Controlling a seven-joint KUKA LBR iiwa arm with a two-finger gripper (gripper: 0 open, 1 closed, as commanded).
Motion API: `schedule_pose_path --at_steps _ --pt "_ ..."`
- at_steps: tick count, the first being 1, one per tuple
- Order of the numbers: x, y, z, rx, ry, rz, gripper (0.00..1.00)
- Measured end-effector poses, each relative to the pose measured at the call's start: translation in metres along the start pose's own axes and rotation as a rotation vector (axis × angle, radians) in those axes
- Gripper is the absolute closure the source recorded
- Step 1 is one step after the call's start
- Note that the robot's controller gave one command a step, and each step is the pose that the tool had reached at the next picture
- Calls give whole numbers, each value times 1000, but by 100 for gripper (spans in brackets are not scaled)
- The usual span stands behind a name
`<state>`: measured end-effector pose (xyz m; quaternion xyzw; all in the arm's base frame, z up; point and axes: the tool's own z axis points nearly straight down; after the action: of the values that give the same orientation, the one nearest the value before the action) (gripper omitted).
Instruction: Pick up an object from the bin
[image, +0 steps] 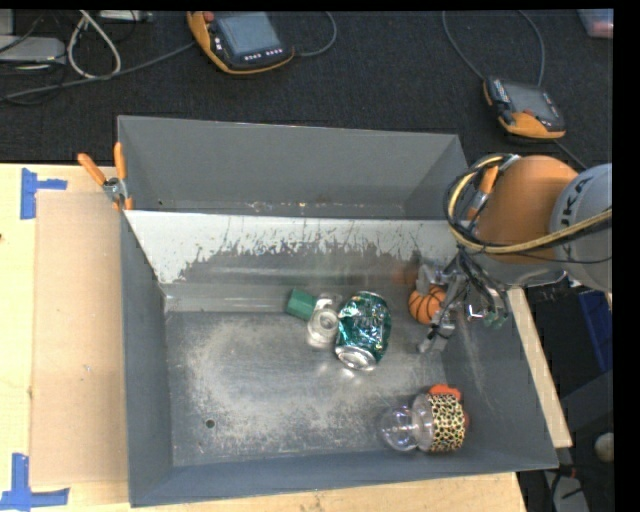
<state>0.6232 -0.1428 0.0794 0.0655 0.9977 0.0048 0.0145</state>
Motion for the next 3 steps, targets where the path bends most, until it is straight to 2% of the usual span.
schedule_pose_path --at_steps 1,2,3 --pt "-3 1 -1 -10 -6 55 0" --pt "-5 4 -4 -7 -15 7 0" --pt "-6 -5 1 -28 -27 187 100"
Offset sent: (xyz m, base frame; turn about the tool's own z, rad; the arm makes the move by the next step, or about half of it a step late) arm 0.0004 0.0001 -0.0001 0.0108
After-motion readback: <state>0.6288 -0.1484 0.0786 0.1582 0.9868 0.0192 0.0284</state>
